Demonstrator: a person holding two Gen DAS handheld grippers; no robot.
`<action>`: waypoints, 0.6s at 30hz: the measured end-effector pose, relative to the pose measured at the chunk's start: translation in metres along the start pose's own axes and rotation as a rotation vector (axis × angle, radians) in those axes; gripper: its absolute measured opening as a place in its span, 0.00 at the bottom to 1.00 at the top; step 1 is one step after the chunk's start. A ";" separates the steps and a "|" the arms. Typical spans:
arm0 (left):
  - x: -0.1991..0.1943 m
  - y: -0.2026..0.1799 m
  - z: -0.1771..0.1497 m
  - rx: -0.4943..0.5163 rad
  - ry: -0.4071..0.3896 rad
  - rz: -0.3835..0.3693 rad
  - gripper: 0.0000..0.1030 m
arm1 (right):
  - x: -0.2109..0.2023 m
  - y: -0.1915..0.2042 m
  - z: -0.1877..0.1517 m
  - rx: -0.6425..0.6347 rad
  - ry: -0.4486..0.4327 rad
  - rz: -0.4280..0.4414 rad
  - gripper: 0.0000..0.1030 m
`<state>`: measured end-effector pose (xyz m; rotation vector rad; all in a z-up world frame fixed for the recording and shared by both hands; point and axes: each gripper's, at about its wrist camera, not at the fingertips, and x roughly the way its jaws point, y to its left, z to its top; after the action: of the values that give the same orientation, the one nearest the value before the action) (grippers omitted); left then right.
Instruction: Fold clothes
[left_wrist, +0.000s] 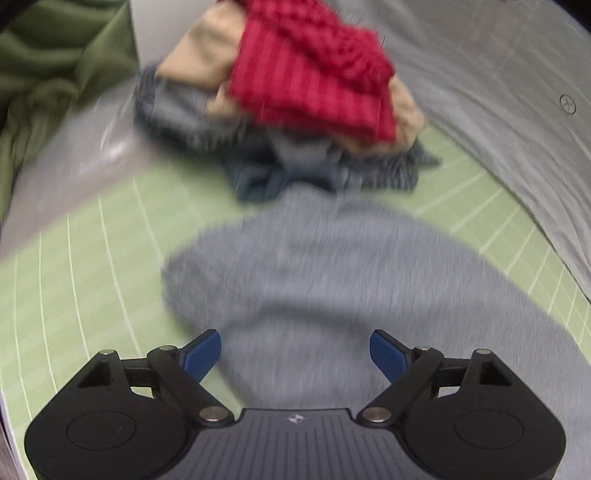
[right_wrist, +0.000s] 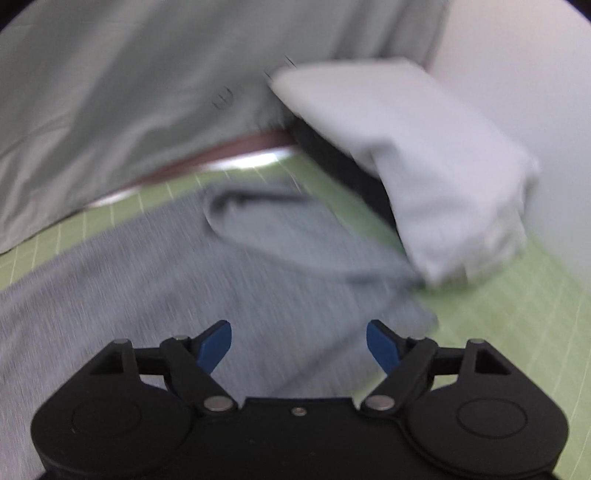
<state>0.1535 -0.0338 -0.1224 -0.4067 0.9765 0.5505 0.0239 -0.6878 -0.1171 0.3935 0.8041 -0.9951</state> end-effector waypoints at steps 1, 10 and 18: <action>0.001 0.002 -0.004 -0.012 0.008 -0.031 0.86 | 0.000 -0.006 -0.006 0.037 0.014 0.009 0.79; 0.003 -0.009 -0.015 -0.038 -0.004 -0.001 0.22 | 0.003 -0.007 -0.020 0.060 0.020 0.090 0.24; 0.002 0.047 -0.012 -0.134 0.012 -0.054 0.07 | -0.018 -0.030 -0.036 0.037 0.027 0.101 0.04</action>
<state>0.1177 -0.0027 -0.1337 -0.5545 0.9401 0.5667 -0.0221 -0.6702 -0.1254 0.4761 0.7835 -0.9128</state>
